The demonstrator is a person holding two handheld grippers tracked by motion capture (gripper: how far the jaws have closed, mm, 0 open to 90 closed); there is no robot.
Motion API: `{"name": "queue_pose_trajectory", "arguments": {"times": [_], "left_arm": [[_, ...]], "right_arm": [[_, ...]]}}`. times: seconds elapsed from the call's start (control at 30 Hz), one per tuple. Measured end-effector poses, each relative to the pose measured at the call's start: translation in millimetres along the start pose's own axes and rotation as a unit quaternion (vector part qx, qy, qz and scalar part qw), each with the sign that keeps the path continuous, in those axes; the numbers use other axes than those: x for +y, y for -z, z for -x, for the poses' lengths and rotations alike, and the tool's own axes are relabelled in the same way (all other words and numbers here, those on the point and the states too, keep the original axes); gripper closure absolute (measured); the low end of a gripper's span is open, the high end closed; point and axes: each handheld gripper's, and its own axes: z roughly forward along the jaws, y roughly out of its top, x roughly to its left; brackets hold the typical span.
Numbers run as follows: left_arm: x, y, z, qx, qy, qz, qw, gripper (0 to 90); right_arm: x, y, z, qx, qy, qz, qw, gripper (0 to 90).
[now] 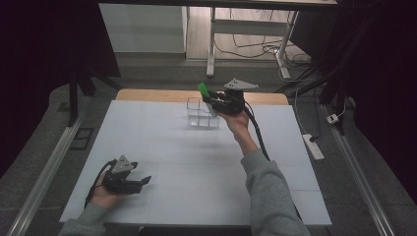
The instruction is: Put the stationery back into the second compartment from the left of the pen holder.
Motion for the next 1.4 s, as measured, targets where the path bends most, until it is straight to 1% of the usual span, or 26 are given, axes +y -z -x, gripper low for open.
{"name": "queue_pose_trajectory", "arguments": {"times": [0.33, 0.5, 0.9, 1.13, 1.23, 1.33, 1.4], "left_arm": [[-0.5, 0.2, -1.0, 0.000, 0.001, 0.001, 1.0000, 24.4], [-0.8, 0.3, -1.6, -0.001, 0.003, 0.002, 1.0000, 24.4], [-1.7, 0.8, -2.5, 0.000, 0.003, 0.001, 1.0000, 24.4], [-2.6, 1.3, -2.6, 0.000, 0.003, 0.001, 1.0000, 24.4], [-3.0, 1.2, -3.1, -0.001, 0.003, 0.000, 1.0000, 24.4], [-3.3, 0.9, -3.1, -0.001, 0.003, -0.002, 1.0000, 24.4], [-3.7, 0.9, -3.2, -0.001, 0.002, -0.002, 1.0000, 24.4]], "right_arm": [[1.4, -12.5, 7.9, 0.001, -0.011, 0.009, 0.9999, 66.7], [1.2, -20.9, 11.5, -0.009, -0.012, 0.005, 0.9999, 66.7], [-2.0, -43.1, 22.1, -0.028, -0.009, 0.008, 0.9996, 66.7], [-9.1, -56.7, 31.4, -0.040, -0.015, 0.011, 0.9990, 66.6], [-10.5, -62.8, 34.4, -0.041, -0.018, 0.005, 0.9990, 66.6], [-9.8, -69.9, 32.3, -0.039, -0.010, 0.008, 0.9991, 66.5], [-9.8, -73.5, 29.5, -0.044, 0.001, 0.006, 0.9990, 66.5]]}}
